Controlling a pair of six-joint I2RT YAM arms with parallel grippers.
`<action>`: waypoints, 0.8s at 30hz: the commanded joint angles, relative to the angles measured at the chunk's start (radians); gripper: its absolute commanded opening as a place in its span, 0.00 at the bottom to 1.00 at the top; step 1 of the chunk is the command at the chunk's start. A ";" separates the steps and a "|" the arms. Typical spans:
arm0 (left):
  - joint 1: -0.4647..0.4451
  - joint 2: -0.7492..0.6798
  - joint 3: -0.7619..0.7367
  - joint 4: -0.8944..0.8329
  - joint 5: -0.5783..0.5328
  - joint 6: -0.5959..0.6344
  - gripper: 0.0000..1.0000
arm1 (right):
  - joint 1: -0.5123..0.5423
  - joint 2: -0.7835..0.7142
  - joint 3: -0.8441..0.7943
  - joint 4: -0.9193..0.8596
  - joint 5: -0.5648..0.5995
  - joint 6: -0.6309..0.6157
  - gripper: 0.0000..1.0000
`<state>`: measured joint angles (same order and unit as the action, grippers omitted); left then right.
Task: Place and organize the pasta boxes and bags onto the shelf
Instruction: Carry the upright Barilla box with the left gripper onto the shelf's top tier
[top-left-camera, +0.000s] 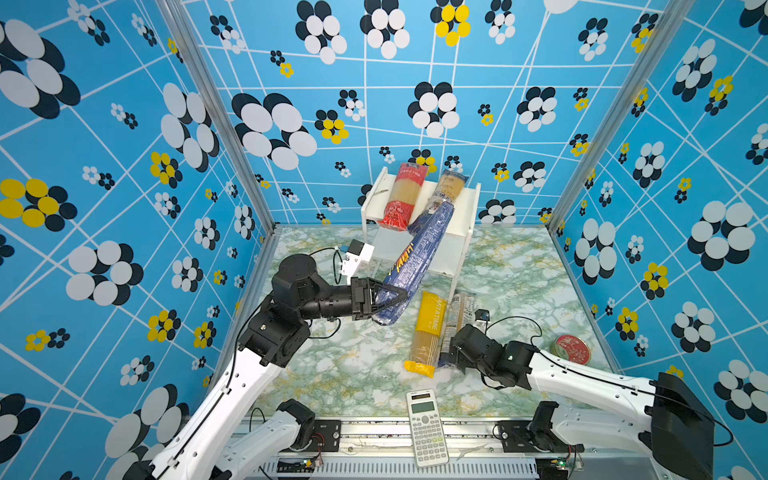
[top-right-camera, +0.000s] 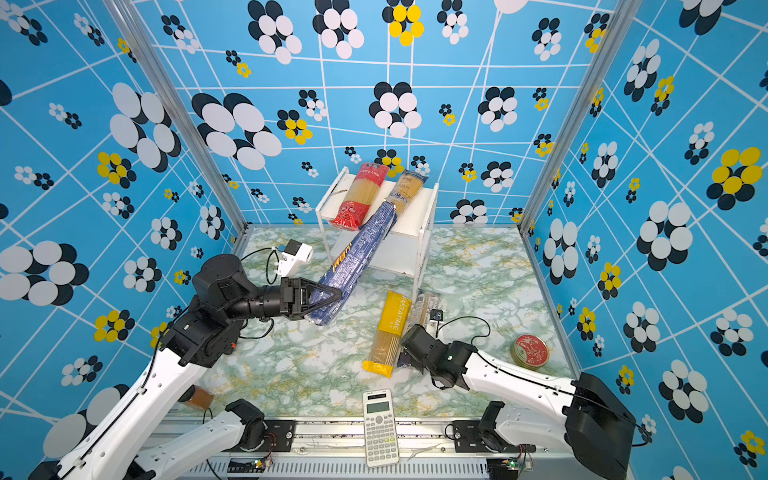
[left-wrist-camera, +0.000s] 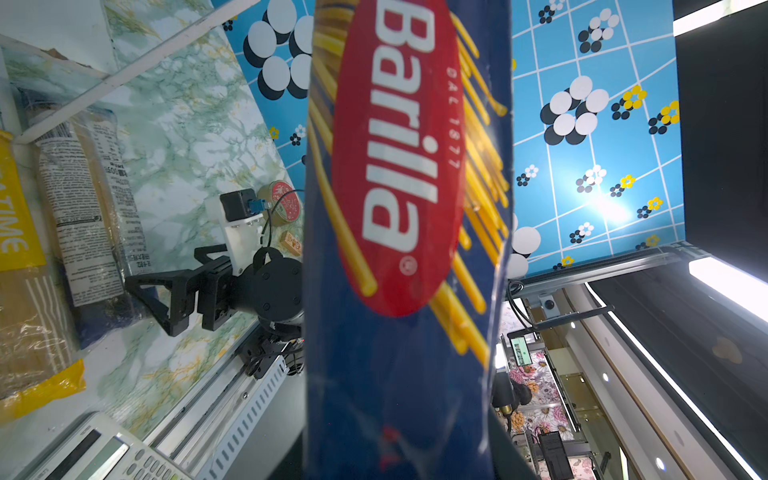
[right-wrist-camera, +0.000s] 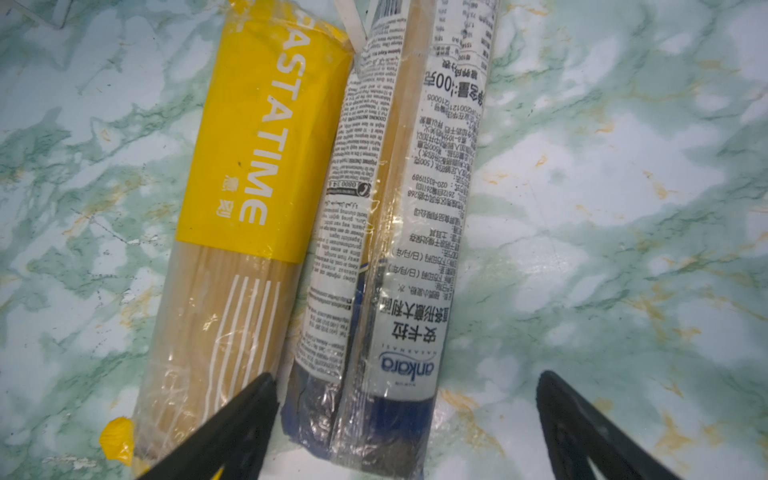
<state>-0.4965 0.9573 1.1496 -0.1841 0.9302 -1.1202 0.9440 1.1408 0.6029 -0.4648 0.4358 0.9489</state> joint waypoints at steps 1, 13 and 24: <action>0.000 0.035 0.132 0.226 -0.010 -0.014 0.00 | -0.010 -0.023 -0.004 -0.025 0.007 -0.029 0.99; -0.035 0.303 0.435 0.203 -0.099 -0.037 0.00 | -0.044 -0.051 -0.033 0.016 -0.011 -0.057 0.99; -0.061 0.660 0.768 0.049 -0.117 0.025 0.00 | -0.100 -0.040 -0.046 0.034 -0.048 -0.099 0.99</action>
<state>-0.5598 1.5867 1.7824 -0.2047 0.8310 -1.1751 0.8589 1.1015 0.5797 -0.4511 0.4034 0.8787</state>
